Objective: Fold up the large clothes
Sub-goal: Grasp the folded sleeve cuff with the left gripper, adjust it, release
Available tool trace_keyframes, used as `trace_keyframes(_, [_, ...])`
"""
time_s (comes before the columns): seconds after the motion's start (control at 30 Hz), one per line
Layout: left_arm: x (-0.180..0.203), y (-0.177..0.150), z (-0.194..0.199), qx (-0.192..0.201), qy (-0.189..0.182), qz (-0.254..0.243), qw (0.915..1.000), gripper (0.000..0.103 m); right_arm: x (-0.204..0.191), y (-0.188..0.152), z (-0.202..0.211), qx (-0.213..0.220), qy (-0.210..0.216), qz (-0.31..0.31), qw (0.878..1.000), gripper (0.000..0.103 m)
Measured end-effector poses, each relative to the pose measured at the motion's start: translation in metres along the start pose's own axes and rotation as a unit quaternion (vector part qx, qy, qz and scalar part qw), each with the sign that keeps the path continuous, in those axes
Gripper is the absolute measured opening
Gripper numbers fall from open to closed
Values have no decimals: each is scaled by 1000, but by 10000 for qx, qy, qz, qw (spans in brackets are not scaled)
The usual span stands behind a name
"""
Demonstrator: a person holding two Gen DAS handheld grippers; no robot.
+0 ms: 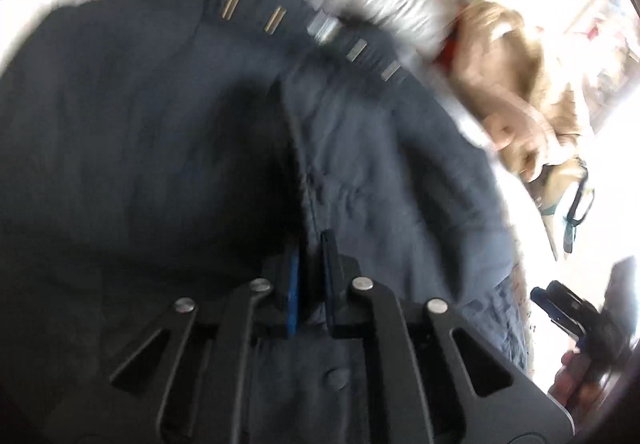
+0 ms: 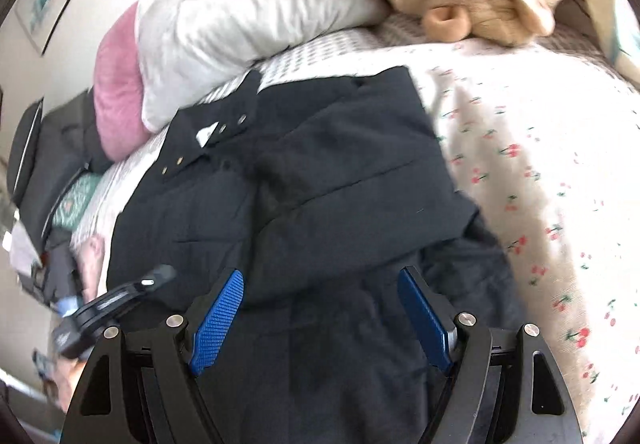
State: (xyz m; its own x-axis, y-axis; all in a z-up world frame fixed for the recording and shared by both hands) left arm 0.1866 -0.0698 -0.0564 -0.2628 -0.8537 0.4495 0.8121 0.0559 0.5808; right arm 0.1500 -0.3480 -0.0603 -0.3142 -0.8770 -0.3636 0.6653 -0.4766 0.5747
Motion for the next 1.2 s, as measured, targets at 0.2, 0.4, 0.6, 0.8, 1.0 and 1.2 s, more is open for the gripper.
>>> trace_keyframes(0.2, [3, 18, 5, 586, 762, -552, 9938, 10, 12, -1, -1, 144, -328, -35, 9994, 81])
trace_keyframes(0.4, [-4, 1, -29, -4, 1225, -984, 9876, 11, 11, -6, -12, 2, -413, 20, 9991, 81])
trace_keyframes(0.6, [-19, 18, -18, -7, 635, 21, 9980, 24, 6, -6, -14, -16, -399, 76, 9992, 81])
trace_keyframes(0.8, [-17, 16, -50, -383, 2014, -1149, 9720, 85, 0, -6, -10, -19, -385, 39, 9993, 81])
trace_keyframes(1.0, [-17, 16, 1, -378, 1353, -478, 9889, 84, -13, -6, 20, 82, -320, 464, 9984, 81])
trace_keyframes(1.2, [-48, -5, 96, -653, 1155, 83, 9911, 89, -1, -10, 80, -8, 171, 537, 9984, 81])
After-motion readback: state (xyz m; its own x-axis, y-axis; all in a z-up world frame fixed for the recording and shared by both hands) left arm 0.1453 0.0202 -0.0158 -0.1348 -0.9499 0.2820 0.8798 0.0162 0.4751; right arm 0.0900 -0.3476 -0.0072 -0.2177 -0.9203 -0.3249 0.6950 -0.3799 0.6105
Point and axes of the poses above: each gripper's, at about its wrist camera, not at the fingertips, and z roughly against the way its jaws point, x to its right, y to its top, the point moved 4 cm from there along -z, roughly the way its jaws point
